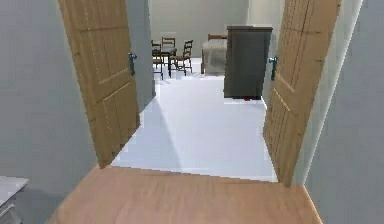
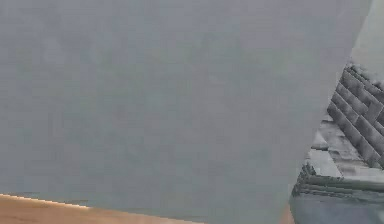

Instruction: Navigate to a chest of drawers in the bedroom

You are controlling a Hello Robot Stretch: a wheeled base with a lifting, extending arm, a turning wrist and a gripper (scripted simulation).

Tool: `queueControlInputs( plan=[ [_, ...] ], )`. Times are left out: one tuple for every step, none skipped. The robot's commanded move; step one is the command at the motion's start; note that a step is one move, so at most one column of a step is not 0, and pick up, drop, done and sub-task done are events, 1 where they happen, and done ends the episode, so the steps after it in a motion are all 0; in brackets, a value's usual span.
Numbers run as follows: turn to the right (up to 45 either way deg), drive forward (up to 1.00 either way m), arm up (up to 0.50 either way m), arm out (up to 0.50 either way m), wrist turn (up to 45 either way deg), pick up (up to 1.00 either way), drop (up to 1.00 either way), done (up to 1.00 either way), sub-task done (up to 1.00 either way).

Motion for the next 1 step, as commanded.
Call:
queueControlInputs(
  plan=[
    [0.0, 1.00, 0.00, 0.00, 0.0, 0.00, 0.00, 0.00, 0.00]
  ],
)
